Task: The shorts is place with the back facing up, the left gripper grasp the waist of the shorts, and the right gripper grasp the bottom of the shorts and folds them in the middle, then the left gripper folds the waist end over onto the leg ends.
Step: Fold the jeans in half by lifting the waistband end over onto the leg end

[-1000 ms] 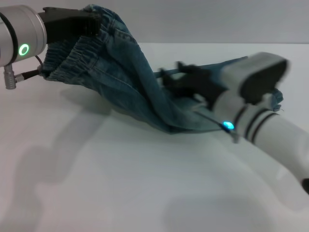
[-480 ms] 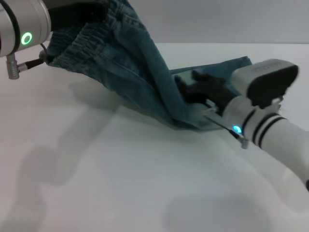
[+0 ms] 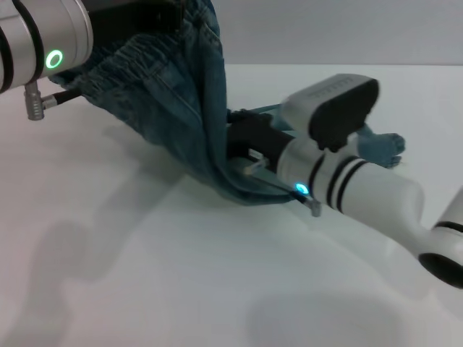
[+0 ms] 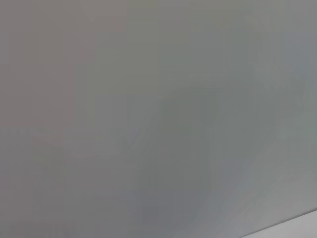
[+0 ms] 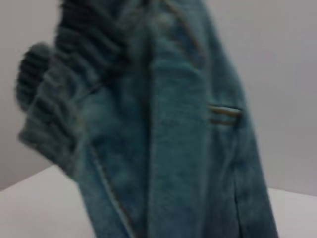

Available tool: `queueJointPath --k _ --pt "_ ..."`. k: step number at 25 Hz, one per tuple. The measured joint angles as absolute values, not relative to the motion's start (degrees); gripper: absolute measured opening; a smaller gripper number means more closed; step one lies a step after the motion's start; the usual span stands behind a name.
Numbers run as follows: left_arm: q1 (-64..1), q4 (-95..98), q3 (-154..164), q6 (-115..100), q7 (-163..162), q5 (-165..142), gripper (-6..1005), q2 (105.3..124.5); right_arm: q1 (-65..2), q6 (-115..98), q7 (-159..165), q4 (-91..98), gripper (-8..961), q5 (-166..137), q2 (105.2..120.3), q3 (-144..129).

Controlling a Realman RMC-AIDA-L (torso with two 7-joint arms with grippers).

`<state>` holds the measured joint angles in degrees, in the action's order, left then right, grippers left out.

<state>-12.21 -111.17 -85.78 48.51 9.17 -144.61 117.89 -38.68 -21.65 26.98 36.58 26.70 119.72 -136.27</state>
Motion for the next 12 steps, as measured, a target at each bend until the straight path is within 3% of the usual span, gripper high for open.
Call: queueJointPath --k 6,12 --pt "-12.23 -110.94 -85.06 48.3 9.94 -144.46 49 117.91 -41.79 -21.77 29.94 35.75 478 26.58 119.84 -140.16" --pt "-11.85 -110.79 -85.25 48.21 10.48 -144.33 49 117.86 -36.22 -23.74 29.43 35.37 478 25.07 119.12 -135.39"
